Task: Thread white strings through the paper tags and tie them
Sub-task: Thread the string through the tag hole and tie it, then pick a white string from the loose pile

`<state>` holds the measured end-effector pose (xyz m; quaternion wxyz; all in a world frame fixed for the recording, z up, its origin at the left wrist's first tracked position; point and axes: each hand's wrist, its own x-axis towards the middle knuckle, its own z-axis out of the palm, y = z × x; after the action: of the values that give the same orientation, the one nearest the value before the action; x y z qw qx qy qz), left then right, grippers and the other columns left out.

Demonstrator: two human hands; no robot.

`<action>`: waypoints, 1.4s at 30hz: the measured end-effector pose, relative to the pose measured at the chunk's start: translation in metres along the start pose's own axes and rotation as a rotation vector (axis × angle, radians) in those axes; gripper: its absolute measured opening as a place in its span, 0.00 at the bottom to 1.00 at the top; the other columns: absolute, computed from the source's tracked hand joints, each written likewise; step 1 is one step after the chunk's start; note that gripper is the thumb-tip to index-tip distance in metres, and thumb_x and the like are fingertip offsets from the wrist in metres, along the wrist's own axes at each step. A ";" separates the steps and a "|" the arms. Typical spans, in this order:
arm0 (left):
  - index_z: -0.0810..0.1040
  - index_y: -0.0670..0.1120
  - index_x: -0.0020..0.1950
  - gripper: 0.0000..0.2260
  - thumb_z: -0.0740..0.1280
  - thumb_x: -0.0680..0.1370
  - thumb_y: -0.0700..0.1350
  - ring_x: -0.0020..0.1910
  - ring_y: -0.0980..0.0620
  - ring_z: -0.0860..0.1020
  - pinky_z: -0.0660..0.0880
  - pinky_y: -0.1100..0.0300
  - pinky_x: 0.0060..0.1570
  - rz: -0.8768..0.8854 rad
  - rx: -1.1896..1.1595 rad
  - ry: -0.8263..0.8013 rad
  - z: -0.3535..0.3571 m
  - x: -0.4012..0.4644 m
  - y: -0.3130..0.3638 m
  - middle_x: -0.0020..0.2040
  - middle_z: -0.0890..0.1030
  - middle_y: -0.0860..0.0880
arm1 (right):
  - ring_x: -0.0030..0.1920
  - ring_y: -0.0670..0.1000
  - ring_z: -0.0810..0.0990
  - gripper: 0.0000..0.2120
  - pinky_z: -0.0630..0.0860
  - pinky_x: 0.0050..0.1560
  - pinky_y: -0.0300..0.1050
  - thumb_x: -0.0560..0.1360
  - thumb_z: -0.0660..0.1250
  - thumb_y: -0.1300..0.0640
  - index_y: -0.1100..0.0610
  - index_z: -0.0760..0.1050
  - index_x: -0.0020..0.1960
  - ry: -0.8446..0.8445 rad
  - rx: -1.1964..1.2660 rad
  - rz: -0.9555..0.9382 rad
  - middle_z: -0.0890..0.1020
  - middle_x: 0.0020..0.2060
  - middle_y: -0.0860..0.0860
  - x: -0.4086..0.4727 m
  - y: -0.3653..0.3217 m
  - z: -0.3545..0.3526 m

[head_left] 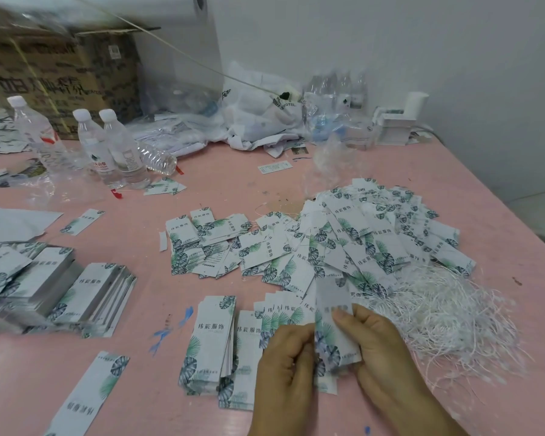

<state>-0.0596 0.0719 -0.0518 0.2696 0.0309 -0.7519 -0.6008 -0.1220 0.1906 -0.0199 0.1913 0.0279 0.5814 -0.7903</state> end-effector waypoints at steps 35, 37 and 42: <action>0.76 0.59 0.46 0.18 0.61 0.79 0.34 0.32 0.53 0.73 0.70 0.60 0.34 -0.294 -0.159 0.195 0.008 -0.003 -0.013 0.38 0.79 0.44 | 0.49 0.41 0.76 0.11 0.72 0.47 0.34 0.75 0.70 0.52 0.42 0.75 0.56 0.060 -1.144 -0.521 0.75 0.52 0.38 0.043 -0.027 -0.008; 0.74 0.58 0.46 0.15 0.61 0.80 0.36 0.30 0.52 0.72 0.70 0.60 0.32 -0.294 -0.192 0.224 0.006 -0.003 -0.013 0.34 0.78 0.46 | 0.61 0.40 0.70 0.24 0.66 0.59 0.35 0.73 0.69 0.43 0.44 0.69 0.67 -0.046 -1.265 -0.481 0.69 0.62 0.36 0.023 0.006 -0.003; 0.74 0.58 0.45 0.20 0.61 0.79 0.31 0.37 0.50 0.74 0.72 0.53 0.40 -0.324 -0.242 0.268 0.002 -0.002 -0.013 0.40 0.76 0.44 | 0.75 0.44 0.56 0.34 0.40 0.67 0.28 0.75 0.60 0.34 0.48 0.60 0.76 -0.048 -1.466 -0.511 0.62 0.75 0.42 0.010 0.036 -0.005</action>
<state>-0.0624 0.0712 -0.0648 0.2688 0.1979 -0.6174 -0.7123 -0.1202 0.1833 -0.0572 -0.0145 -0.2579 0.9398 -0.2239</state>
